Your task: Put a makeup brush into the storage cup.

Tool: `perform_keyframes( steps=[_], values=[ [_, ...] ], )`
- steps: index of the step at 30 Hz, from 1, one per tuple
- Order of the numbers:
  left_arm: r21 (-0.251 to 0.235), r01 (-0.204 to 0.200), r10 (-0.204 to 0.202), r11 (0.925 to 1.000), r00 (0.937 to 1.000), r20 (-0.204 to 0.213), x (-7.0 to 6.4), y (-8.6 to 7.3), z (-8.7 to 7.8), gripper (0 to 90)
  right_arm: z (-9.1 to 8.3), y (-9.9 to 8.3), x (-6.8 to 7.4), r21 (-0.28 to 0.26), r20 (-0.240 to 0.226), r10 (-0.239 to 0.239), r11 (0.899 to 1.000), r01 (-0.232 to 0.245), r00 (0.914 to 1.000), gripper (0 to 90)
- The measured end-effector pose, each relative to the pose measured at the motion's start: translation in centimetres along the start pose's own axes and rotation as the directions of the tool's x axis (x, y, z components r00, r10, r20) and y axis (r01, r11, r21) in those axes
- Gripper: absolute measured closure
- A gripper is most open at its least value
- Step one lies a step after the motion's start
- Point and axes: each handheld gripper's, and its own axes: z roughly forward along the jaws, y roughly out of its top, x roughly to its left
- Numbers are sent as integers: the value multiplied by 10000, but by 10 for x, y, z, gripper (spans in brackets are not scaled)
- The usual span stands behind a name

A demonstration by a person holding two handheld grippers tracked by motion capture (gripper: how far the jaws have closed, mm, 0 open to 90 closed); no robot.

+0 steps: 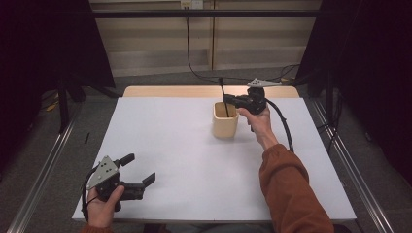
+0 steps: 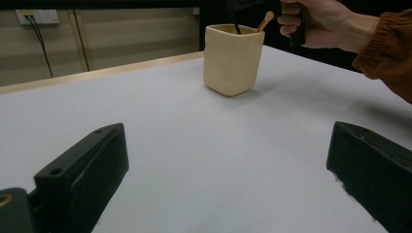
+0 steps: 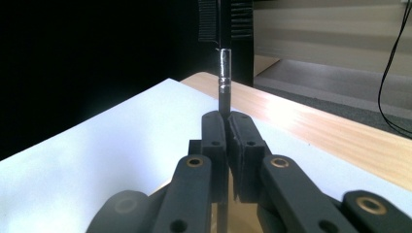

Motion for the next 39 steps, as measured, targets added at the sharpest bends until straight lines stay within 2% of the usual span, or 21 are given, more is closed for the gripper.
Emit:
perform_keyframes(
  steps=[4,22,29,39],
  values=[
    [6,-11,11,10000,10000,-7,0,0,0,15,-2,-1,-1,-147,-15,127,9998,-127,9999,866],
    [-18,2,-2,10000,10000,21,0,0,0,15,-5,-5,-4,-125,145,222,9997,-220,9996,854],
    [2,-1,1,10000,10000,-5,0,0,1,15,-7,-3,-5,-167,145,227,9996,-225,9996,766],
    [49,58,-58,10000,10000,25,1,1,6,14,-11,0,-6,-134,294,-89,9999,93,9995,516]
  ],
)
